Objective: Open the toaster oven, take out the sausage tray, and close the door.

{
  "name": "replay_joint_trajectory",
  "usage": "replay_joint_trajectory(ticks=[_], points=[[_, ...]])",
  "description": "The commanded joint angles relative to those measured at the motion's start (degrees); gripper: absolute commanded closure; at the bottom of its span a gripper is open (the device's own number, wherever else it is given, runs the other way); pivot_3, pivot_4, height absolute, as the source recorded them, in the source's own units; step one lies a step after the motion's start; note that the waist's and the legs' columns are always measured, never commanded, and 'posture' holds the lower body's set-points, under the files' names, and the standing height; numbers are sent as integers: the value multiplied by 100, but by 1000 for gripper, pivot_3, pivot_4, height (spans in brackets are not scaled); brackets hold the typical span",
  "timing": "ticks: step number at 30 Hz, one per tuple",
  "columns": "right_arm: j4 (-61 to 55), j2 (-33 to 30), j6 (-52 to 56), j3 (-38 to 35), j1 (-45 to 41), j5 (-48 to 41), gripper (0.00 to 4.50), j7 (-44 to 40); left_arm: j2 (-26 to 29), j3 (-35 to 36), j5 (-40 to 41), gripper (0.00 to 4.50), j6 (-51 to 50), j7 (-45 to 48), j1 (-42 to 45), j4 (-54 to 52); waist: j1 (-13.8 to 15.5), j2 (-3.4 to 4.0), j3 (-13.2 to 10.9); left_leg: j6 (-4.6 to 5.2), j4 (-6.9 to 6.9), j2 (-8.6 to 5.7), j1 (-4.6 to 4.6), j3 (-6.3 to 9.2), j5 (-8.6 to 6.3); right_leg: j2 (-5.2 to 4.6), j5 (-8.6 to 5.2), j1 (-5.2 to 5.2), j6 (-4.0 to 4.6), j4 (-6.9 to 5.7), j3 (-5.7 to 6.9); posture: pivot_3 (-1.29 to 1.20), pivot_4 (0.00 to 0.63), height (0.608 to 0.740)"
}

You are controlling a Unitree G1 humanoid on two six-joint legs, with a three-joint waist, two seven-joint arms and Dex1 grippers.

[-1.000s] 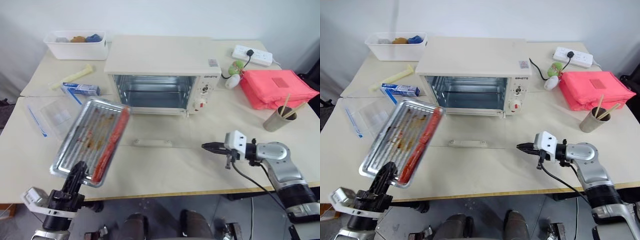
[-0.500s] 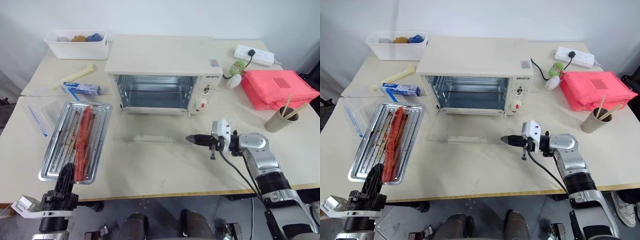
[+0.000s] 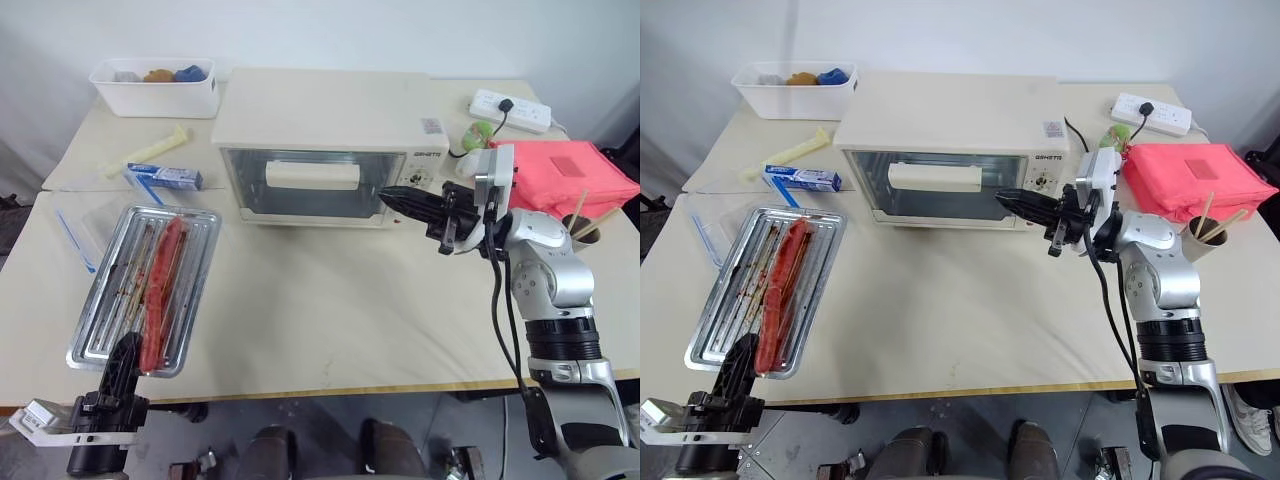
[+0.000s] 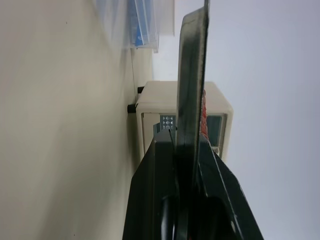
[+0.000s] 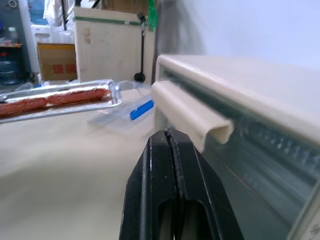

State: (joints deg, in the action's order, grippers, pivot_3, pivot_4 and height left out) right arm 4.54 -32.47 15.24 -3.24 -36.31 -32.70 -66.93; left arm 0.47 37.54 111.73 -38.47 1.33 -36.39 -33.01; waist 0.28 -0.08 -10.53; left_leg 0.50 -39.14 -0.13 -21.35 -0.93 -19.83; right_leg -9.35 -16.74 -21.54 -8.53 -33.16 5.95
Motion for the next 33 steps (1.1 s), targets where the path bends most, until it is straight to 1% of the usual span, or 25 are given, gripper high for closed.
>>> replay_joint_trajectory(ticks=[1, 2, 5, 7, 10, 12, 13, 14, 15, 17, 19, 22, 26, 29, 31, 32, 33], points=[[-726, -412, 76, -222, 456, -154, 4138, -282, 380, -115, 127, 4500, -238, 395, -277, -184, 43, 0, 0, 4, 0, 0, -2, 1, -3, -1, 0, 0, 0, 3, 0, 0, 150, 740], [-891, -527, -8, -259, 655, -130, 3935, -353, 526, -192, 127, 4500, -314, 475, -316, -179, 52, 1, 0, 6, 0, -2, -3, -1, -9, 0, 0, 0, 0, 7, 0, 0, 150, 740], [-1368, -856, 103, -517, 1330, -263, 2921, -428, 966, -314, 127, 4500, -491, 608, -126, -19, 85, 2, -1, 17, 0, -7, -4, -17, -19, -1, 0, 1, 0, 20, -4, 0, 150, 740], [-1599, -1059, 48, -684, 1773, -229, 2263, -477, 1387, -396, 127, 4500, -705, 622, 51, 171, 138, 3, -1, 18, 0, -10, -4, -17, -20, 0, 0, 2, 0, 21, -2, 0, 150, 740], [-1853, -1227, -17, -918, 2298, -198, 1271, -397, 2086, -551, 127, 4500, -1093, 689, 329, 487, 111, 7, -1, 18, 0, -16, 1, -25, -20, 1, 0, 4, 0, 19, -3, 0, 150, 740], [-2299, -1268, 10, -1153, 2888, -205, 632, -254, 2639, -788, 127, 4500, -1465, 690, 823, 862, 112, 9, 0, 18, 0, -14, 14, -34, -19, 1, 0, 4, 0, 18, -9, 0, 150, 740], [-2477, -1271, 20, -1230, 3089, -215, 248, -178, 2810, -856, 127, 4500, -1599, 712, 970, 1006, 115, 13, 0, 13, 0, -10, 15, -33, -17, 5, 0, 3, 0, 16, -7, 0, 150, 740], [-2668, -1139, 33, -1445, 3311, -422, 69, -48, 2982, -1006, 127, 4500, -1750, 653, 1274, 1238, 120, 17, 0, 11, 0, -9, 16, -32, -16, 6, 0, 2, 0, 10, -7, 0, 150, 740], [-2810, -1130, 56, -1579, 3506, -460, 69, 35, 3155, -1154, 127, 4500, -1899, 615, 1532, 1436, 130, 24, 0, 9, 0, -9, 18, -32, -14, 6, 0, 1, 0, 0, -8, 0, 150, 740], [-3057, -1236, 448, -1891, 3875, -859, 69, 119, 3415, -1444, 127, 4500, -2164, 568, 2045, 1785, 123, 26, -1, 7, 1, -11, 20, -32, -11, 5, 0, 0, -1, -24, -12, 0, 150, 740], [-3218, -1309, 622, -2054, 4072, -1040, 69, 174, 3560, -1584, 127, 4500, -2320, 563, 2291, 1976, 100, 25, -1, 8, 0, -12, 26, -34, -9, 4, 1, 1, -2, -30, -18, 0, 150, 740], [-3466, -1253, 412, -2457, 4691, -866, 69, 211, 3769, -2135, 127, 4500, -2533, 391, 3153, 2536, 109, 29, -1, 5, 1, -8, 32, -38, -11, 6, 2, -2, -4, -35, -21, 0, 150, 740], [-3588, -1252, 206, -2691, 5189, -728, 69, 151, 3875, -2601, 127, 4500, -2646, 222, 3867, 3042, 124, 28, -1, 0, 1, -11, 29, -35, -6, 7, 2, -5, -5, -44, -19, 0, 150, 740], [-3594, -1229, 114, -2813, 5436, -661, 69, 173, 3839, -3005, -236, 4500, -2855, 211, 4546, 3521, 122, 28, -1, 1, 1, -14, 32, -41, -5, 6, 6, -3, -11, -42, -23, 0, 150, 740], [-3637, -1185, 43, -2975, 5675, -583, 69, 226, 3651, -3515, -967, 4500, -3173, 396, 5405, 4042, 174, 28, -1, 0, 1, -15, 32, -41, -1, 6, 7, -3, -13, -44, -21, 0, 150, 740], [-3672, -1172, 21, -3037, 5772, -556, 69, 247, 3591, -3701, -1277, 4500, -3341, 540, 5720, 4228, 191, 27, -2, 0, 1, -22, 27, -50, 6, 7, 8, -3, -16, -45, -17, 0, 150, 740], [-3715, -1139, 9, -3086, 5835, -556, 69, 299, 3444, -3776, -1514, 4500, -3329, 471, 5973, 4478, 213, 28, -1, -1, 1, -23, 26, -71, 8, 8, 9, -4, -18, -45, -16, 0, 150, 740]])
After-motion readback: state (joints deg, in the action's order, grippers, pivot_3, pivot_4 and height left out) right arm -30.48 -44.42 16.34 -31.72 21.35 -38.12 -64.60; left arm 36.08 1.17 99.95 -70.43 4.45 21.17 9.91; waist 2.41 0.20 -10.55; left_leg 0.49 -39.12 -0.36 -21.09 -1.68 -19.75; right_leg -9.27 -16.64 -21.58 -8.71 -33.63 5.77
